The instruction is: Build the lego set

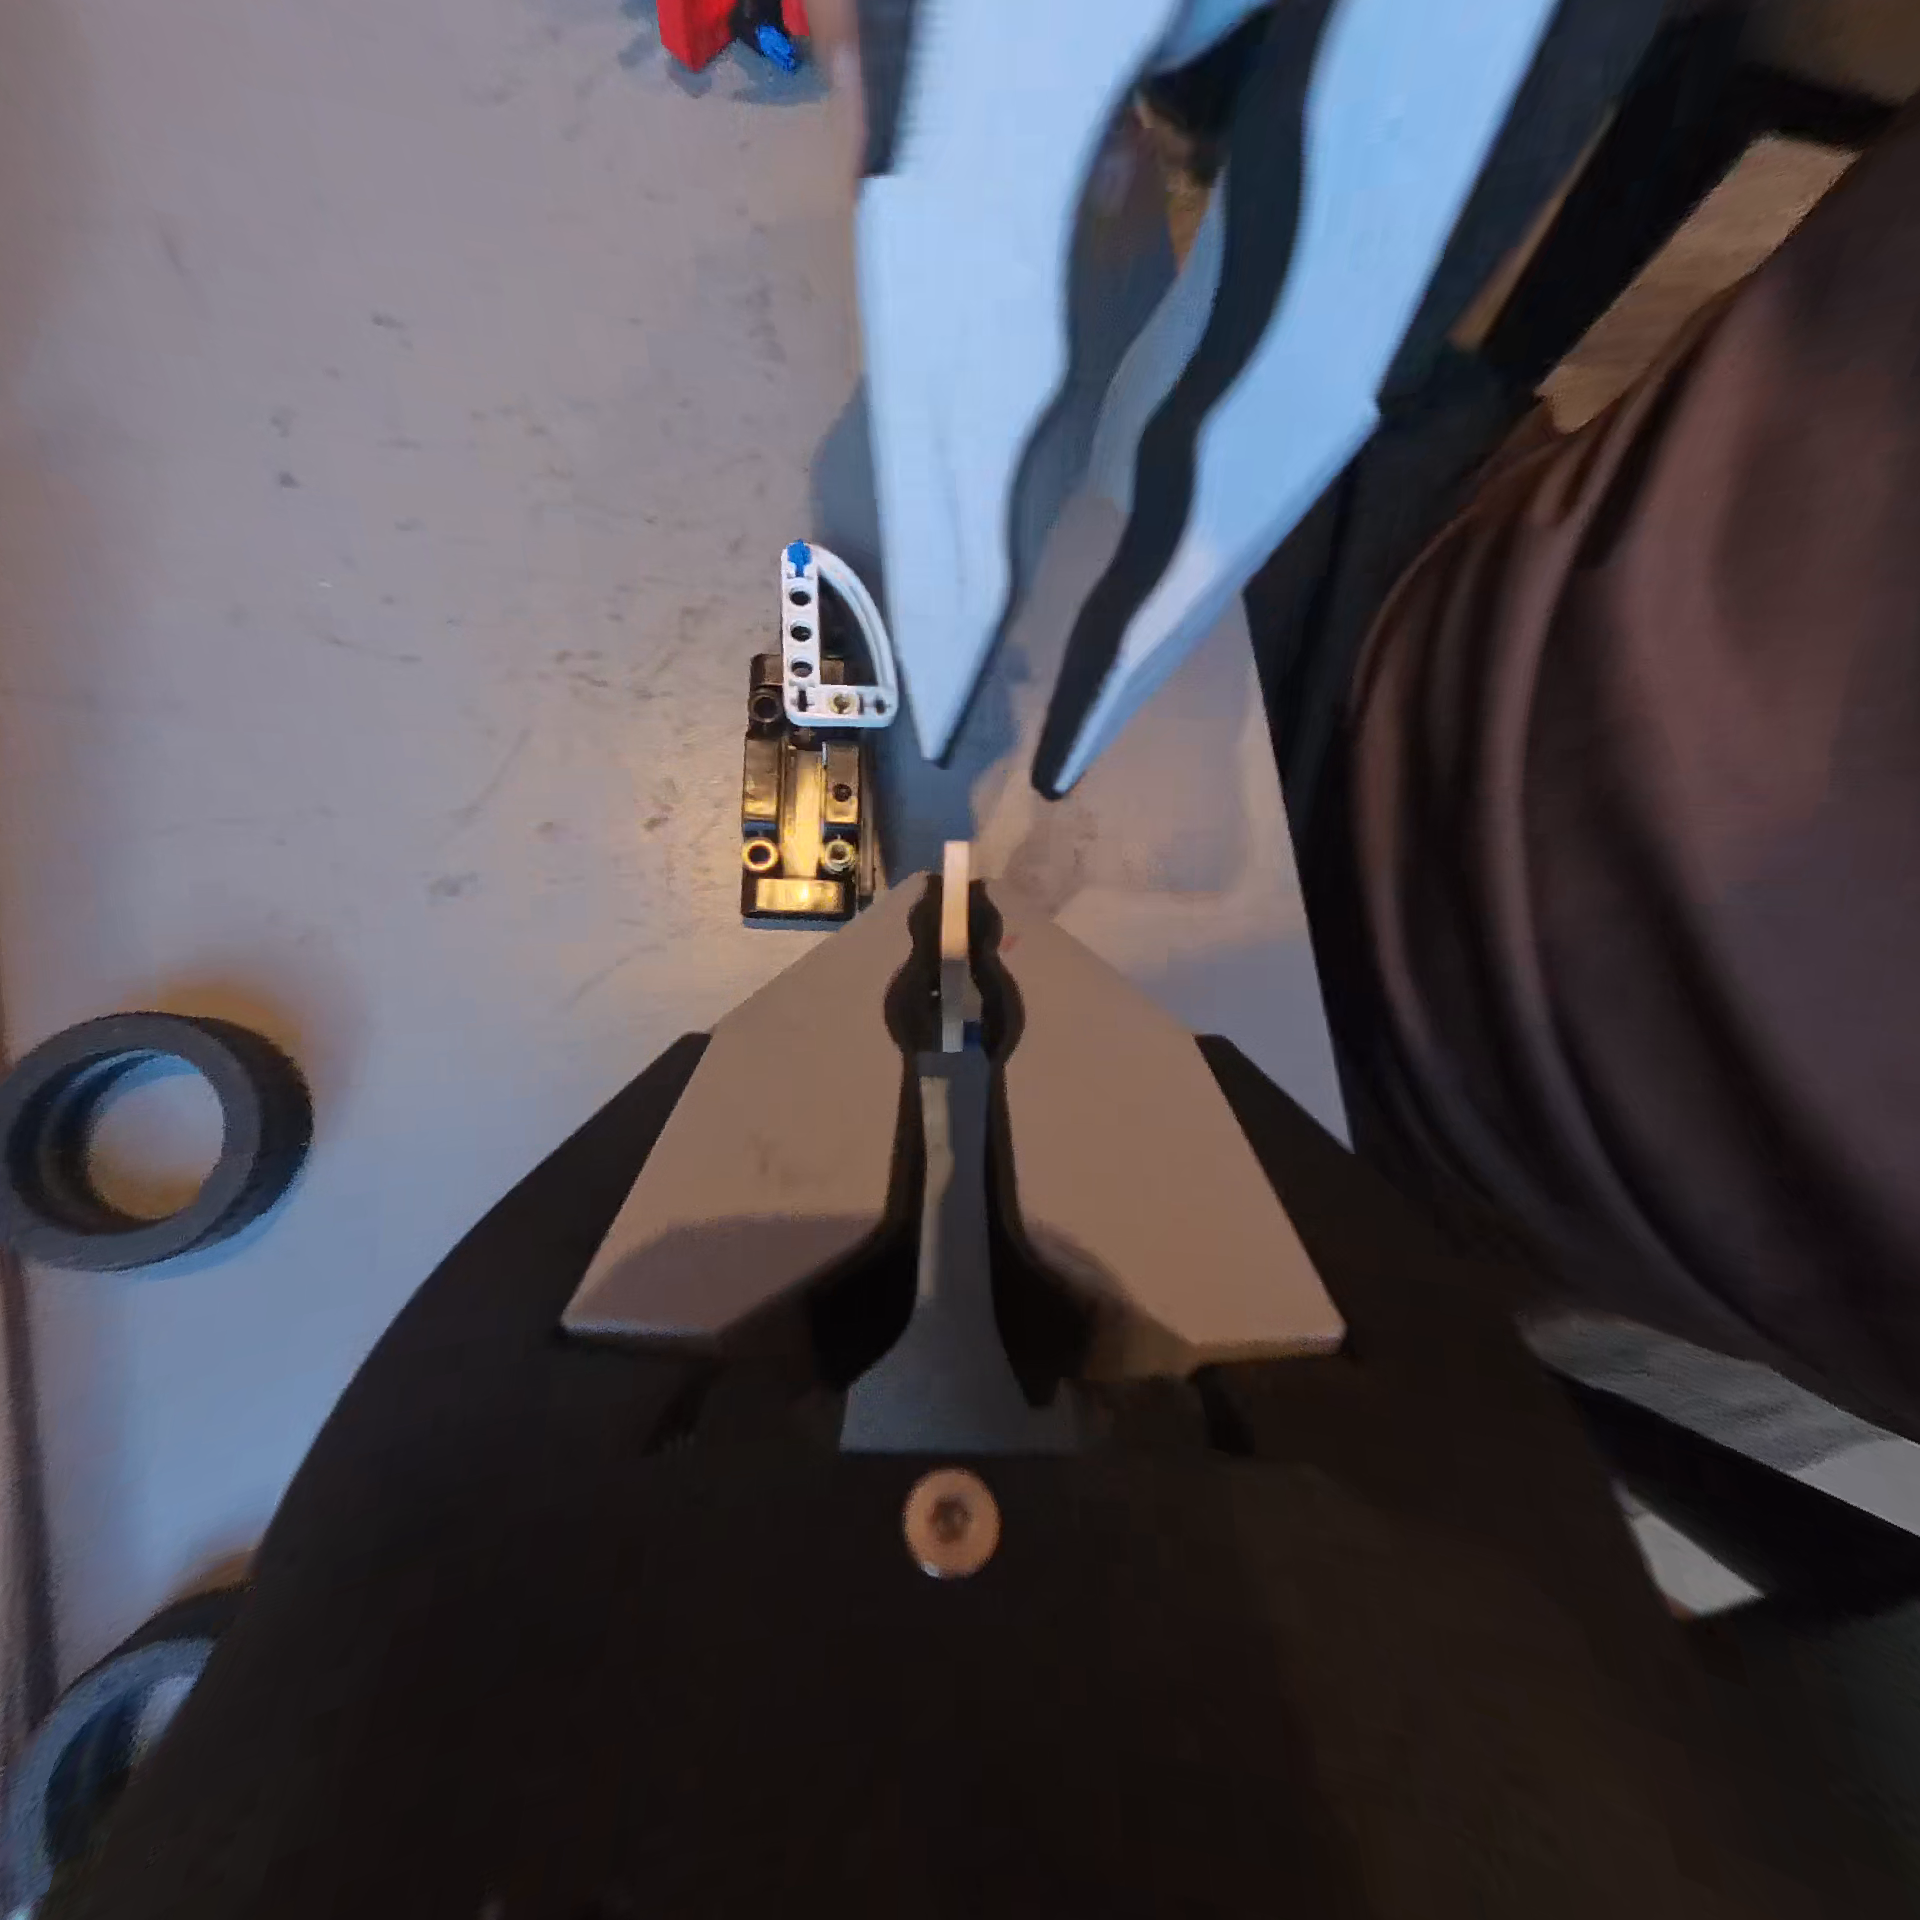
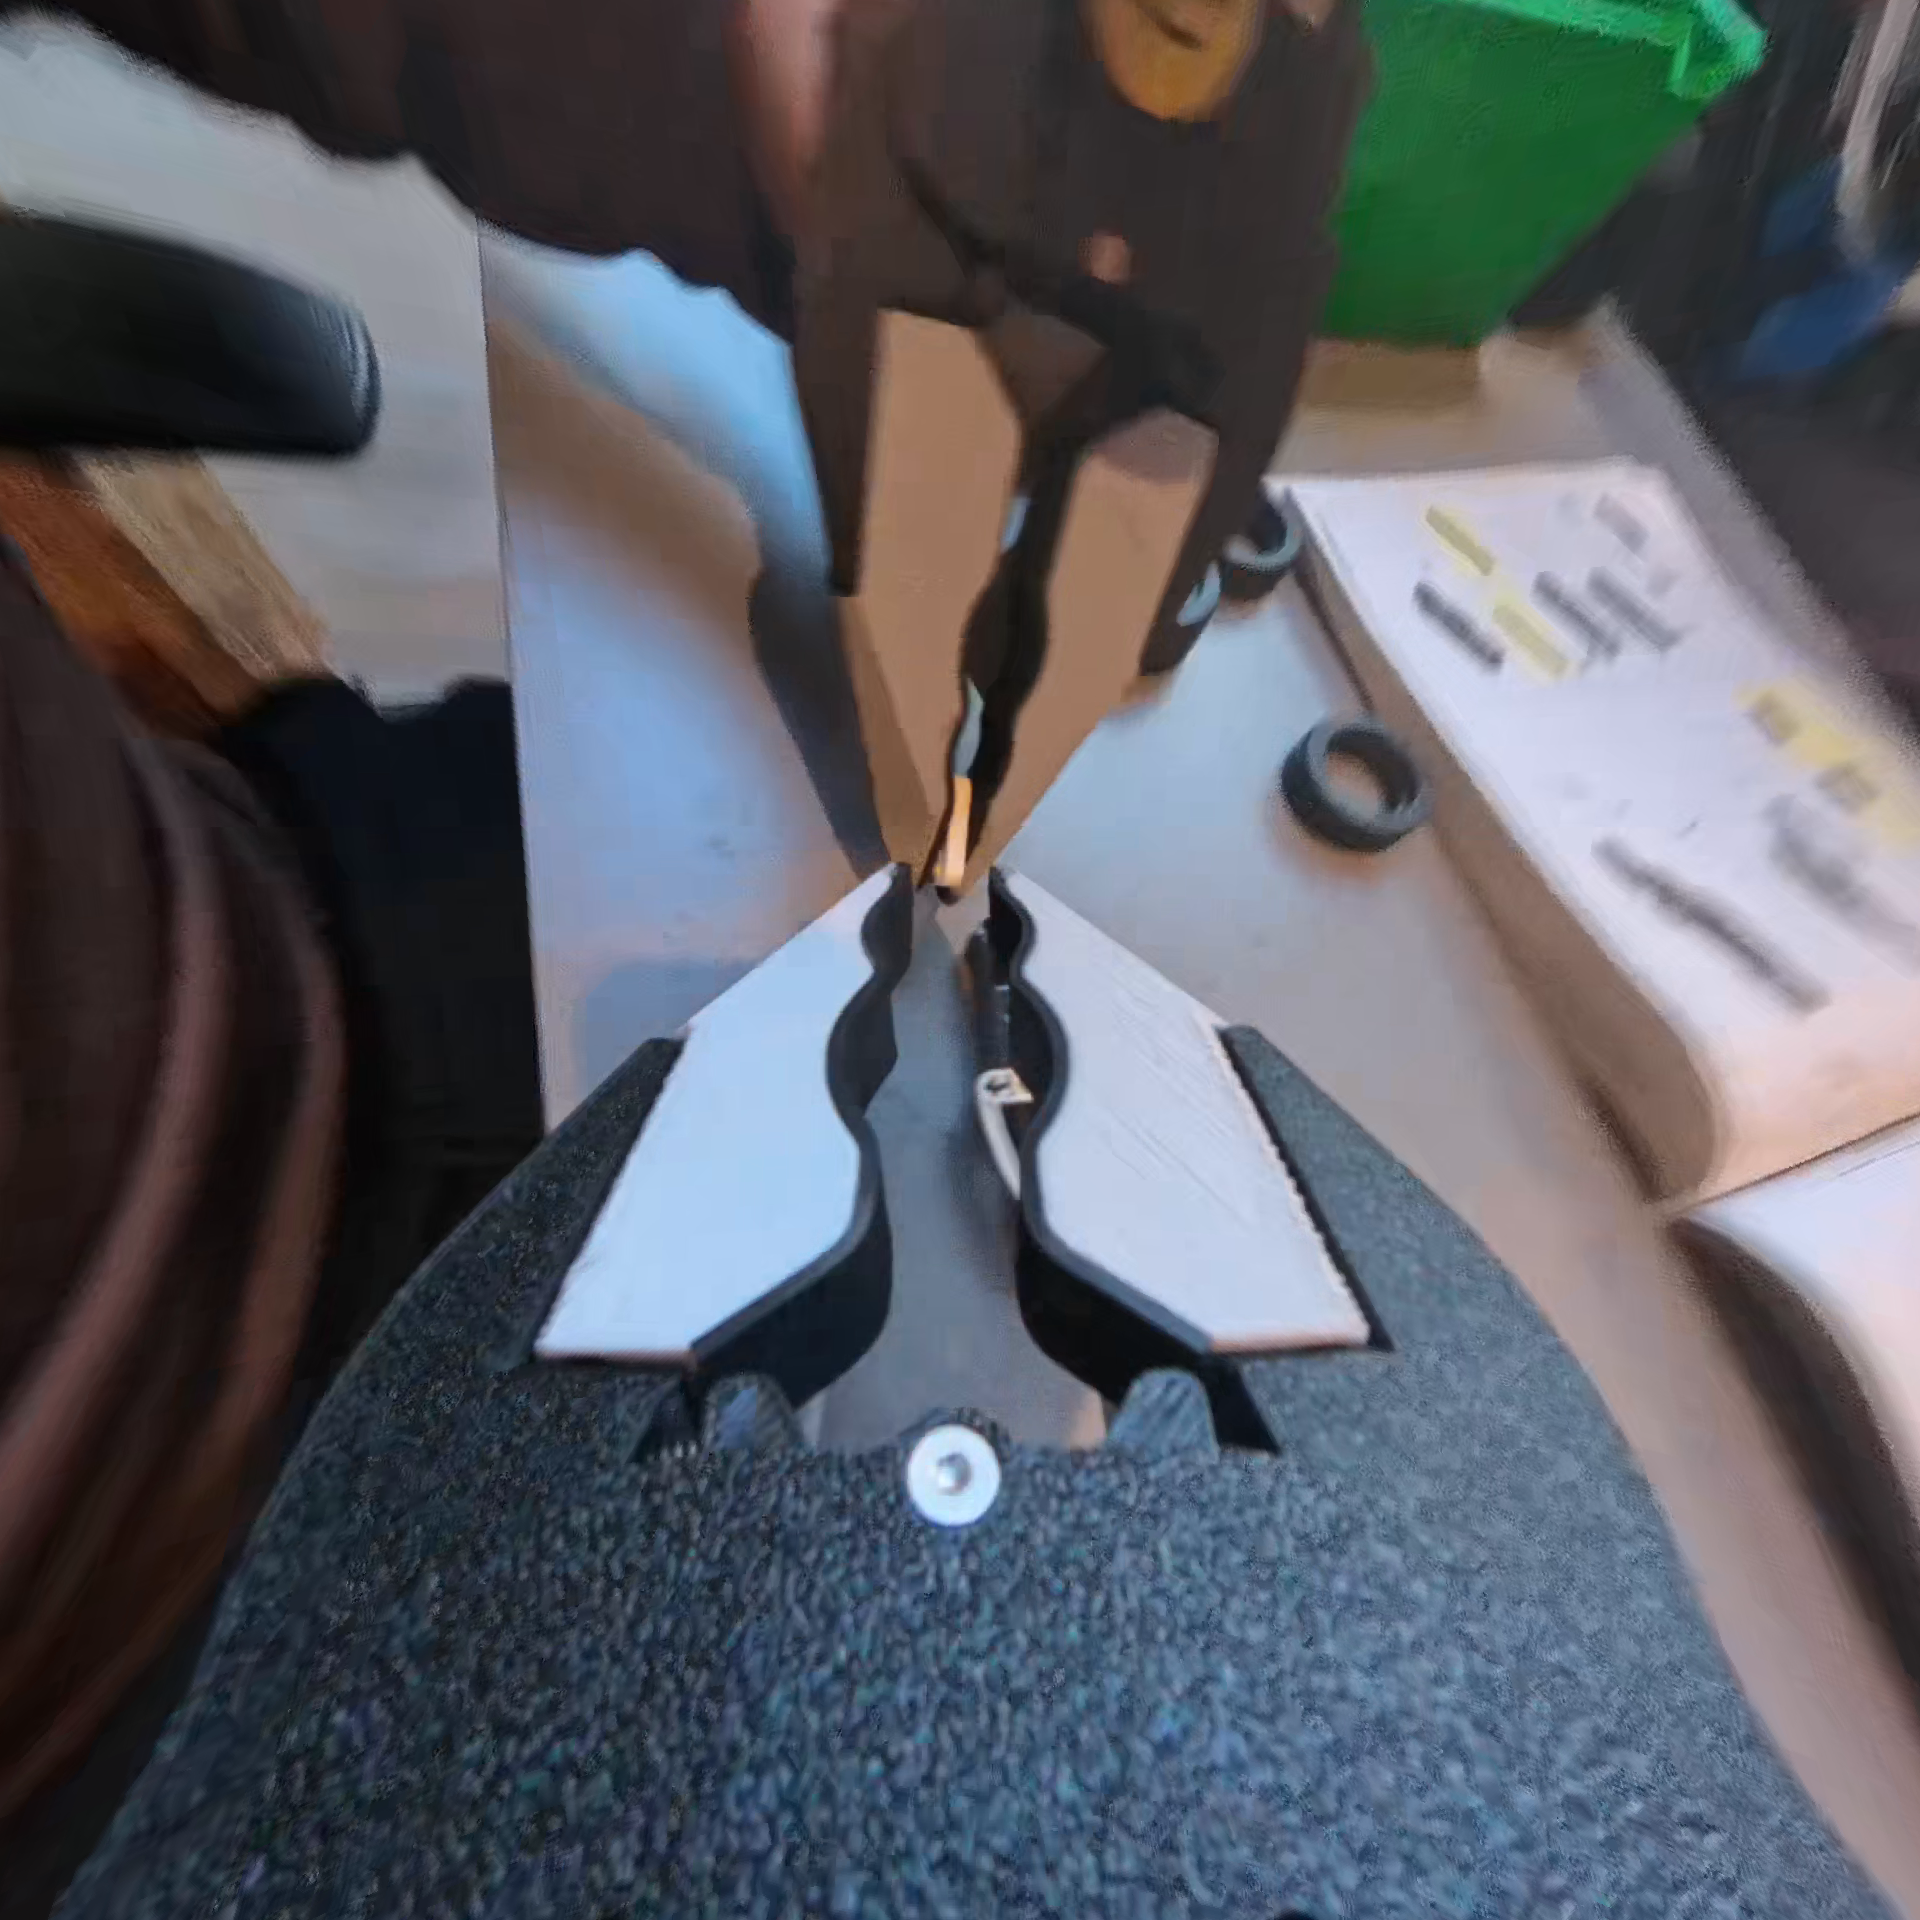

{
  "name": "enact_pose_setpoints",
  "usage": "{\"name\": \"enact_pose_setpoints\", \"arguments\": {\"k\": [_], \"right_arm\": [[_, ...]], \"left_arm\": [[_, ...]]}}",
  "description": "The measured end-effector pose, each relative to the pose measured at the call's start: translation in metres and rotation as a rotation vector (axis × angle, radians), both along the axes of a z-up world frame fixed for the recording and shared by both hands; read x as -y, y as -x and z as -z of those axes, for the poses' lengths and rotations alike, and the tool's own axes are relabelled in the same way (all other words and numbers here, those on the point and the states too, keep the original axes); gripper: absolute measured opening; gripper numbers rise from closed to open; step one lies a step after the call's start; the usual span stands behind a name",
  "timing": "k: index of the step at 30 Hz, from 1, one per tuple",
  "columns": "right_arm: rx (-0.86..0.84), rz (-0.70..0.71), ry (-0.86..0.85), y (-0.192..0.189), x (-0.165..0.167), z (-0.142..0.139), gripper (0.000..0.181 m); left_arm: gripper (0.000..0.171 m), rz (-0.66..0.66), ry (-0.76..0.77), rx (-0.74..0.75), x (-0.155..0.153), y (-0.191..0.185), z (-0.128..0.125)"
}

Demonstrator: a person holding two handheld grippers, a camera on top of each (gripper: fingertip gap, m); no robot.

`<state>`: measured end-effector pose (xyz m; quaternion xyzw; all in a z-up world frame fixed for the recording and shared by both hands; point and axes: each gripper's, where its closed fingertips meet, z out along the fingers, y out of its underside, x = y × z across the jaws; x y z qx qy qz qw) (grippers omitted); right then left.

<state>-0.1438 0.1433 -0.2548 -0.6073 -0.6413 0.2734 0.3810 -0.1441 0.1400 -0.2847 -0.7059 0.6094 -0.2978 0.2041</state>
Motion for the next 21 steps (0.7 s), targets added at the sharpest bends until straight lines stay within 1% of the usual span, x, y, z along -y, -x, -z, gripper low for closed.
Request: {"name": "enact_pose_setpoints", "arguments": {"k": [2, 5, 7, 9, 15, 19, 20, 21], "right_arm": [[-0.05, 0.034, 0.167, -0.002, 0.002, -0.002, 0.014], [-0.104, 0.021, 0.284, 0.001, 0.01, -0.006, 0.014], [-0.074, 0.036, 0.285, 0.0, 0.009, -0.001, 0.012], [-0.078, 0.03, 0.282, 0.0, 0.012, -0.001, 0.004], [-0.117, 0.035, 0.328, 0.001, 0.011, 0.0, 0.003], [-0.18, 0.072, 0.438, 0.0, 0.005, -0.001, 0.003], [-0.196, 0.085, 0.467, -0.001, 0.003, -0.001, 0.003], [-0.211, 0.098, 0.496, -0.002, -0.001, -0.002, 0.002]], "left_arm": [[0.002, 0.003, -0.096, -0.016, 0.001, -0.002, 0.0], [0.002, 0.007, -0.18, -0.025, 0.005, -0.009, -0.005], [0.001, 0.0, -0.199, -0.019, 0.007, -0.012, -0.01], [0.002, -0.01, -0.209, -0.026, 0.007, -0.012, -0.012], [0.002, -0.053, -0.215, 0.001, 0.006, -0.011, -0.015], [0.008, -0.144, -0.185, 0.088, 0.0, -0.011, -0.019], [0.014, -0.168, -0.176, 0.098, -0.002, -0.008, -0.017], [0.015, -0.184, -0.163, 0.116, -0.003, -0.007, -0.017]]}}
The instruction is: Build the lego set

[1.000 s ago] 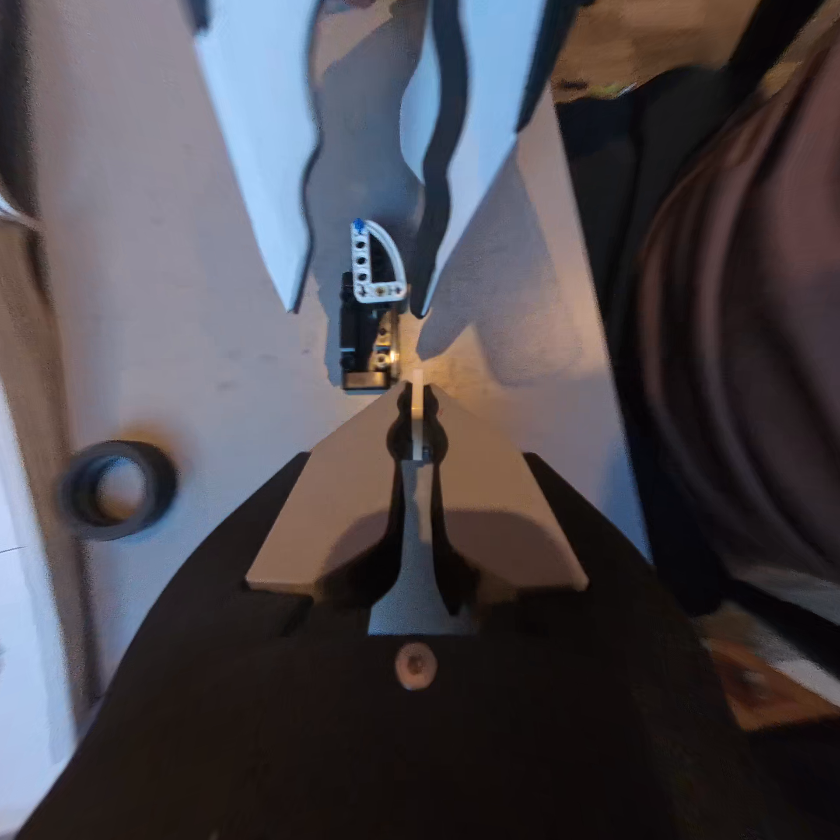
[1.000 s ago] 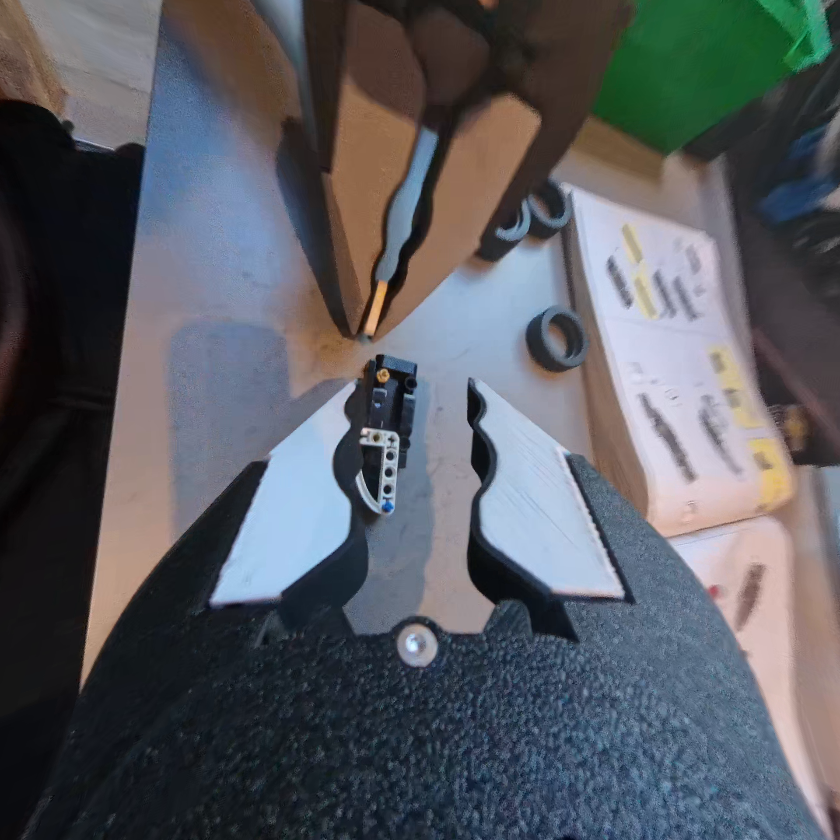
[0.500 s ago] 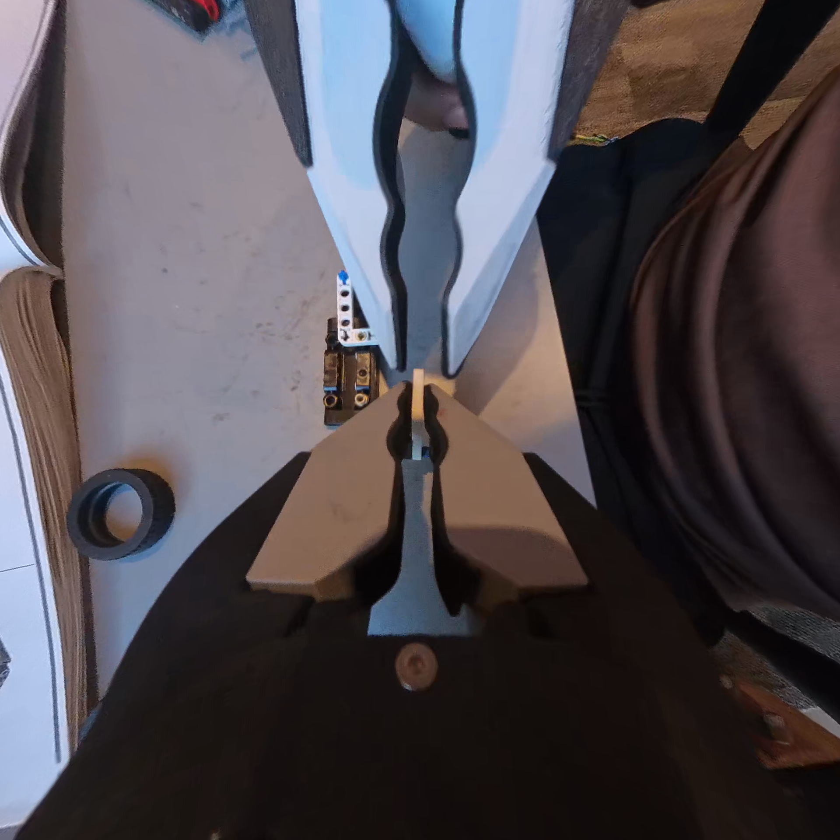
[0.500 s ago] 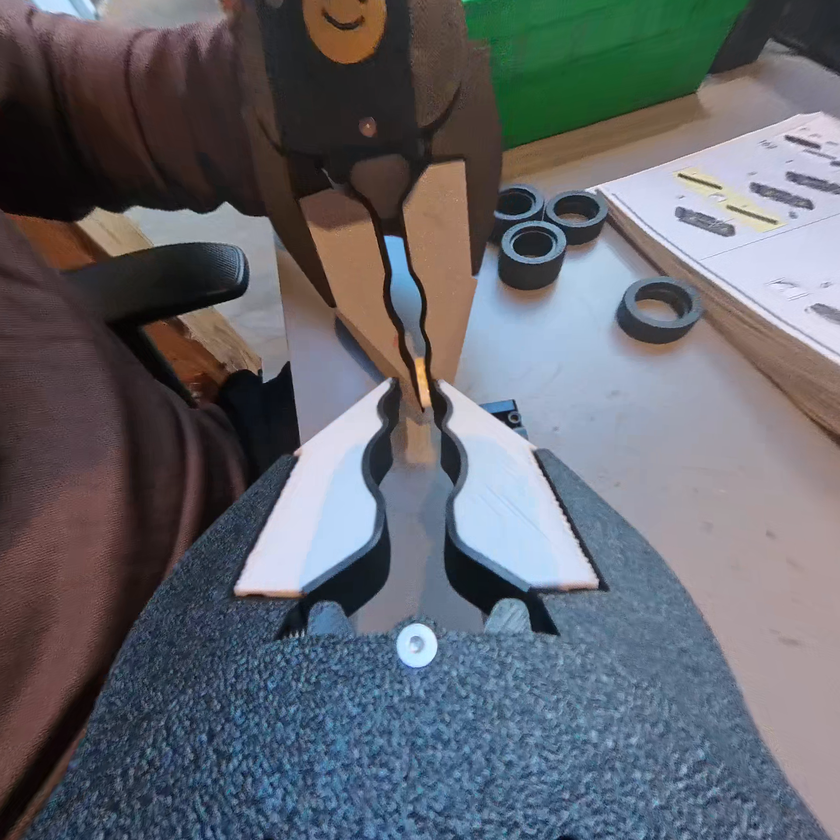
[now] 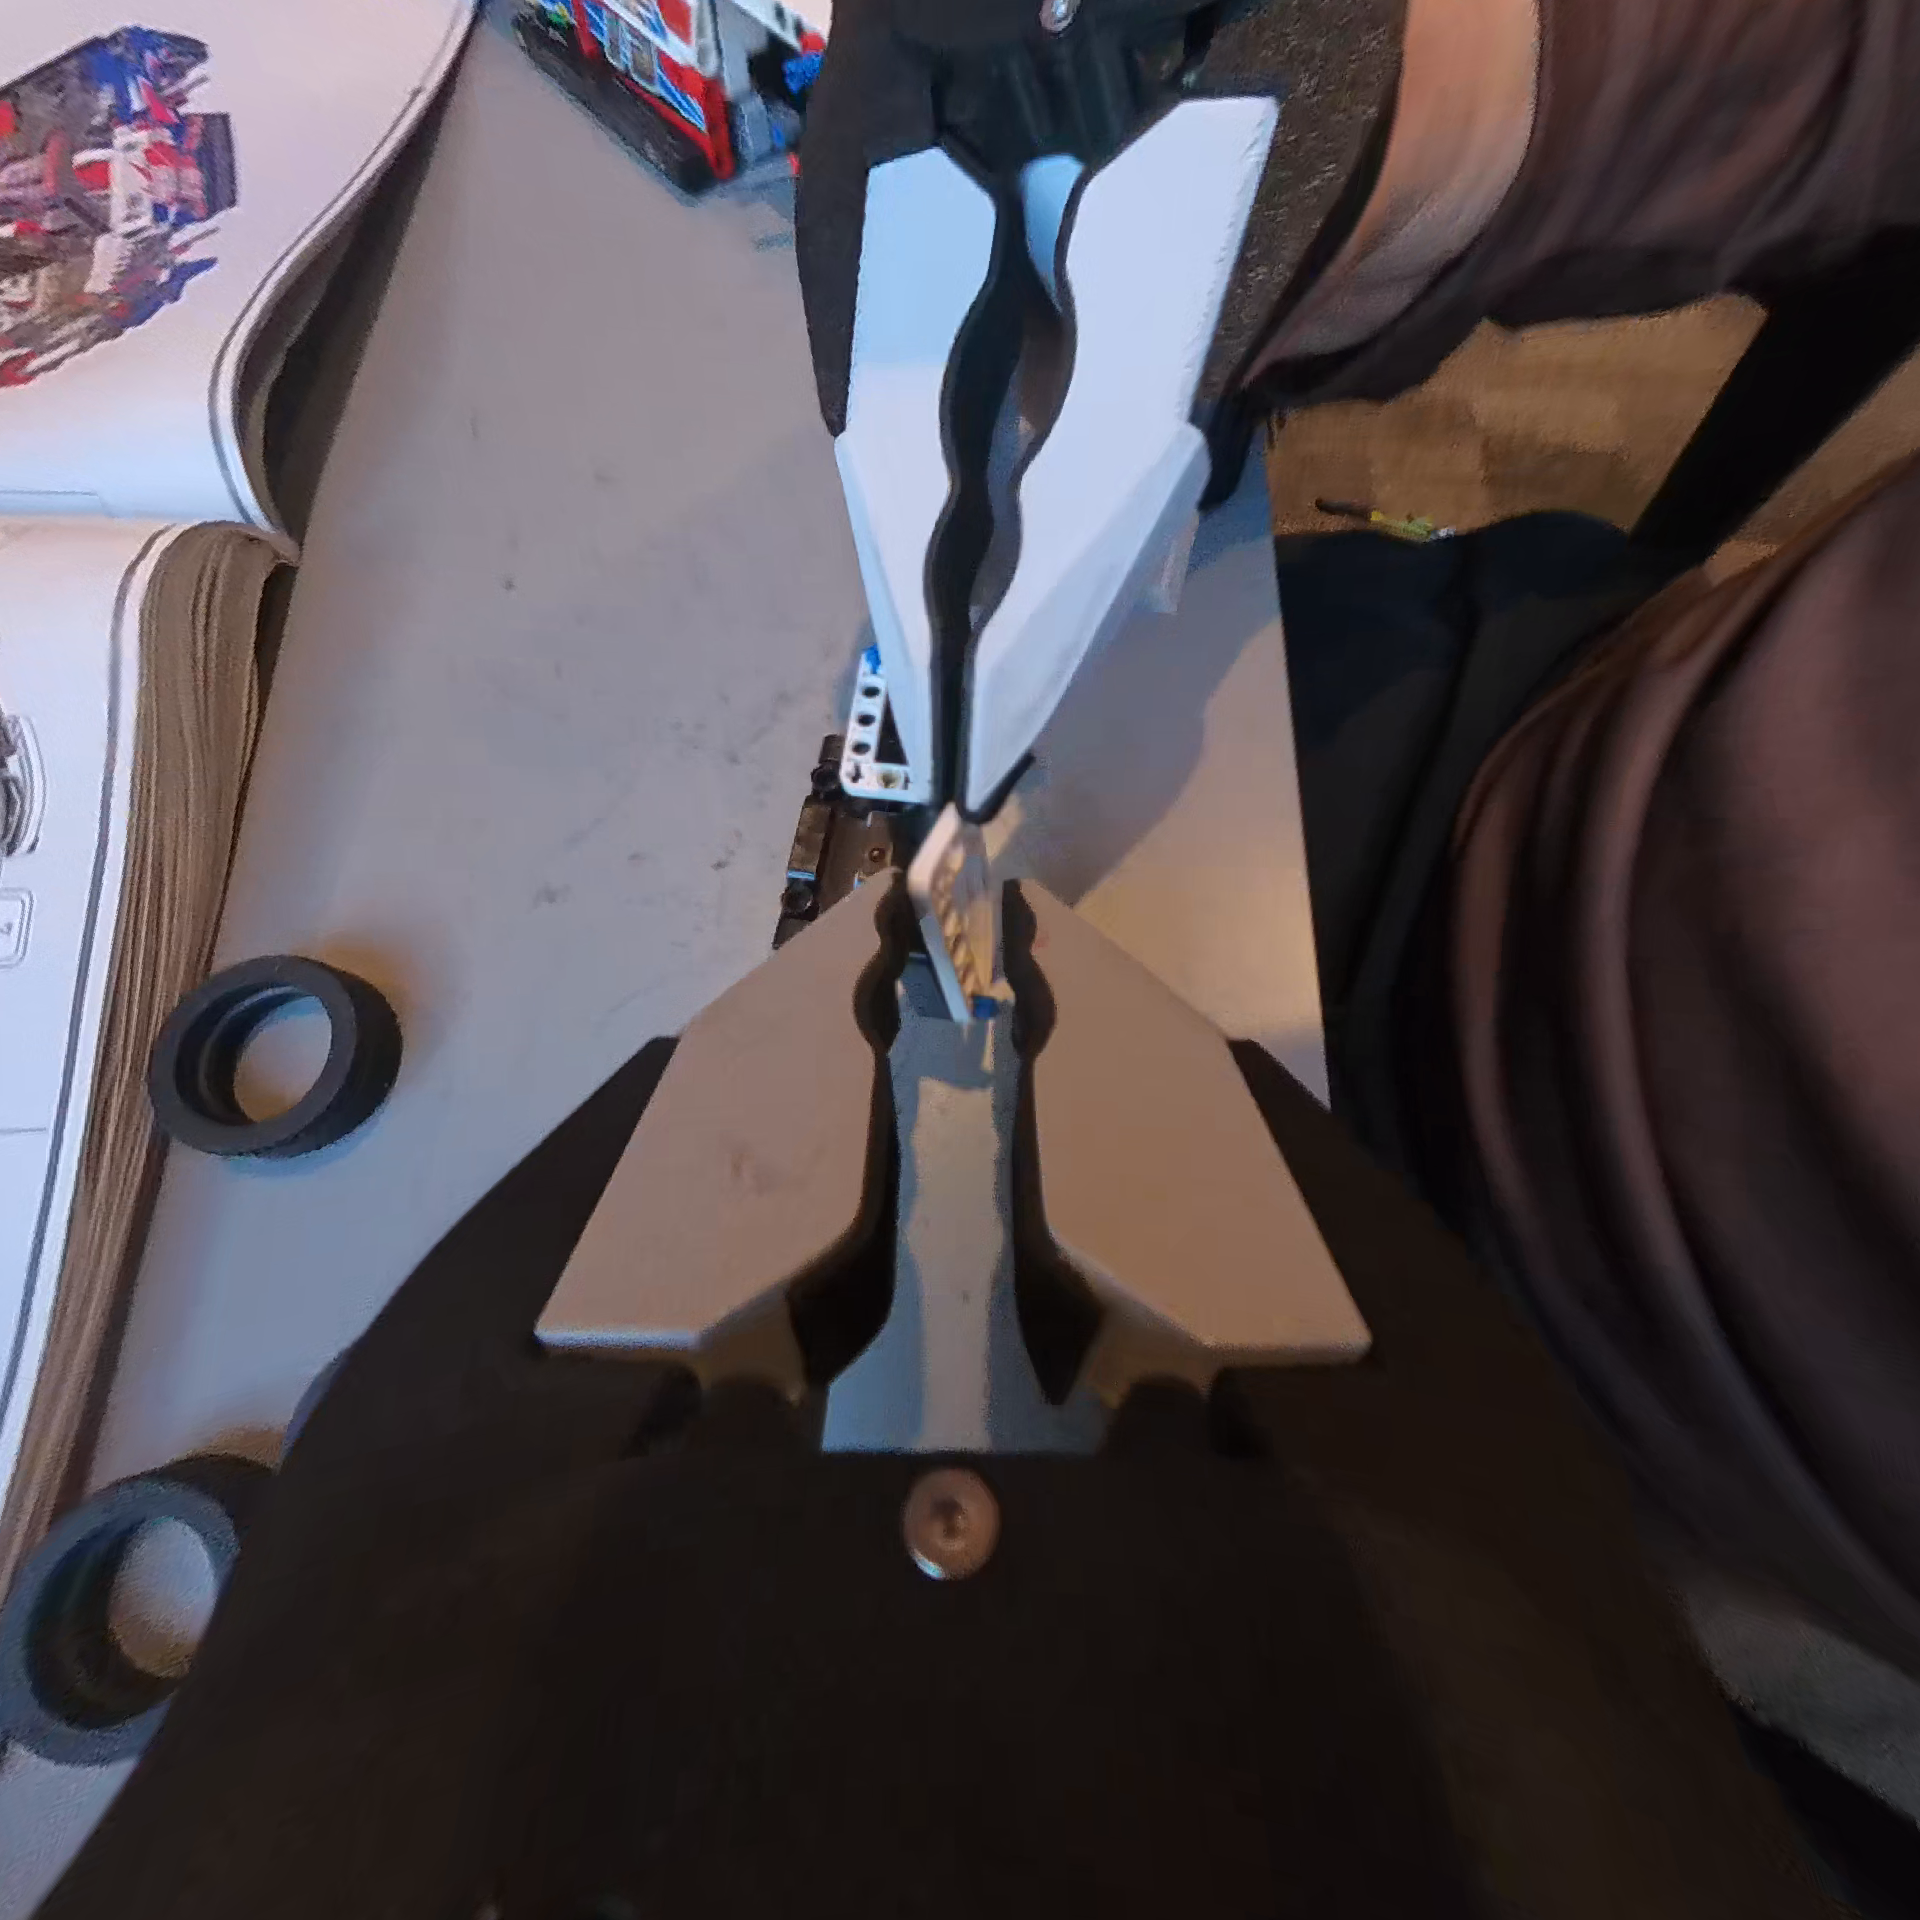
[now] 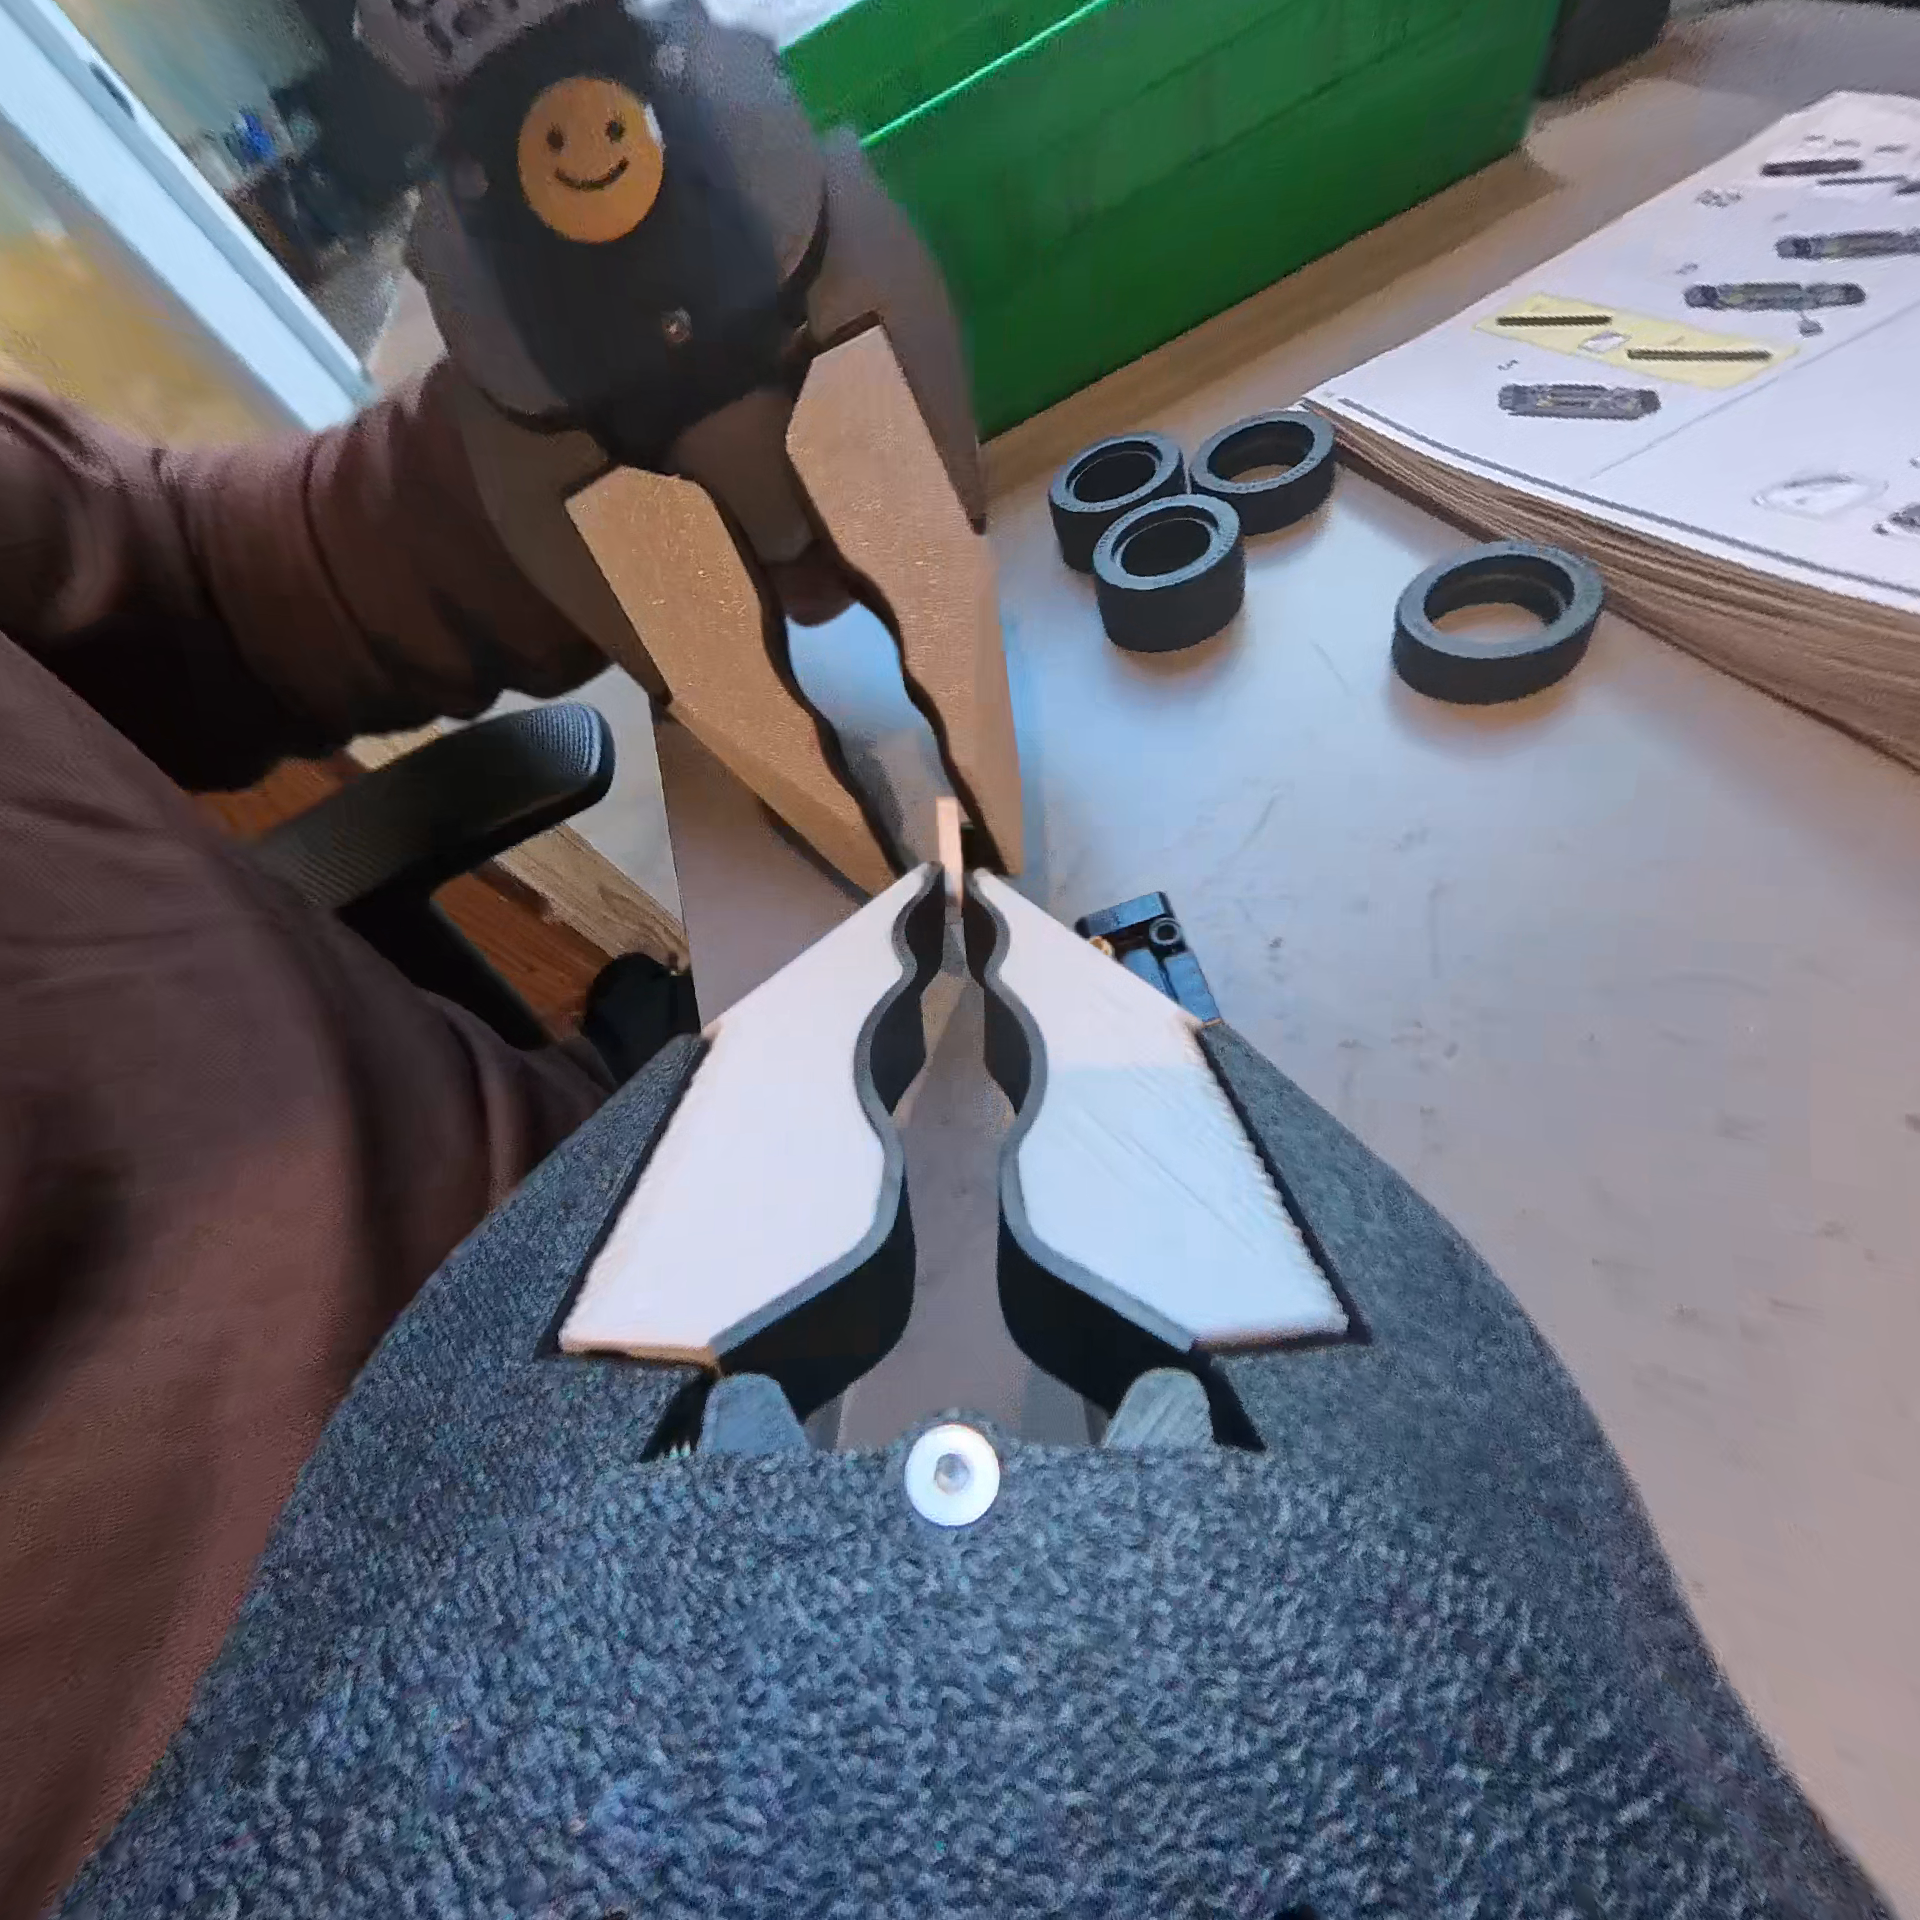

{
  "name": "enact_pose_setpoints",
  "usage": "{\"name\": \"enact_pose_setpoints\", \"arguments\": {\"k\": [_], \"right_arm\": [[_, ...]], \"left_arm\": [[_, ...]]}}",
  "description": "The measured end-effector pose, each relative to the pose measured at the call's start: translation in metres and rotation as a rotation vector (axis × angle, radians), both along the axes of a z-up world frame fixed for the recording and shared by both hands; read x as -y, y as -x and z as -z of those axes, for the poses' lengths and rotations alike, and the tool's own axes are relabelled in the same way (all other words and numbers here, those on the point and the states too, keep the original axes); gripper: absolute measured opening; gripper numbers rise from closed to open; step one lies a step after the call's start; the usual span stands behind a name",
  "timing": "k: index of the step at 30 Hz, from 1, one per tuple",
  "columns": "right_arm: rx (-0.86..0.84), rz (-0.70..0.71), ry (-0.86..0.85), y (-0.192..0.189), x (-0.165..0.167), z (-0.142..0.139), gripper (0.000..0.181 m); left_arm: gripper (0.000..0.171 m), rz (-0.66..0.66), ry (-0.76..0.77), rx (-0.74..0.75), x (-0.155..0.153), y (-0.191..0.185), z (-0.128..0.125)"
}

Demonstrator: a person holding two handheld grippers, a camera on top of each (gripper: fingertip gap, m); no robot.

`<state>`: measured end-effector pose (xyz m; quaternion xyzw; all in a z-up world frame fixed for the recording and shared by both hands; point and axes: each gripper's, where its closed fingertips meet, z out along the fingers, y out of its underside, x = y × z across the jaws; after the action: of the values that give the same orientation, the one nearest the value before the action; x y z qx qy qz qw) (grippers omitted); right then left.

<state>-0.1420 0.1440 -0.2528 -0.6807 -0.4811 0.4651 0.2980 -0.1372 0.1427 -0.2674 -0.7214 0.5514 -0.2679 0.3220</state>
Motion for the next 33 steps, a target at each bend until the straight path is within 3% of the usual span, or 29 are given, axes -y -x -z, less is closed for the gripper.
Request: {"name": "enact_pose_setpoints", "arguments": {"k": [3, 6, 10, 16, 21, 23, 26, 28, 33], "right_arm": [[-0.04, 0.032, 0.091, -0.002, -0.007, -0.002, 0.002], [-0.067, 0.072, 0.173, -0.005, -0.014, -0.002, 0.002], [-0.117, 0.107, 0.276, -0.004, -0.018, -0.003, 0.002], [-0.144, 0.145, 0.348, 0.0, -0.019, -0.003, 0.002], [-0.101, 0.147, 0.319, -0.001, -0.017, 0.003, 0.002], [-0.011, 0.106, 0.17, -0.003, -0.013, 0.006, 0.002], [0.145, 0.015, -0.291, -0.008, -0.012, 0.002, 0.023], [0.207, -0.063, -0.545, -0.009, -0.006, 0.0, 0.027], [0.329, -0.261, -0.947, -0.009, 0.017, 0.008, 0.029]], "left_arm": [[0.035, -0.109, -0.056, 0.054, -0.015, 0.008, -0.007], [0.041, -0.168, -0.175, 0.014, -0.022, 0.015, -0.002], [0.066, -0.247, -0.336, -0.057, -0.027, 0.01, 0.002], [0.03, -0.27, -0.618, -0.176, -0.031, 0.003, -0.001], [0.027, -0.224, -0.623, -0.227, -0.03, 0.003, 0.006], [0.025, -0.151, -0.59, -0.264, -0.026, 0.004, 0.011], [0.025, 0.006, -0.525, -0.343, -0.016, 0.007, 0.02], [0.025, 0.088, -0.435, -0.351, -0.007, 0.007, 0.022], [0.025, 0.25, -0.17, -0.263, 0.017, 0.003, 0.018]]}}
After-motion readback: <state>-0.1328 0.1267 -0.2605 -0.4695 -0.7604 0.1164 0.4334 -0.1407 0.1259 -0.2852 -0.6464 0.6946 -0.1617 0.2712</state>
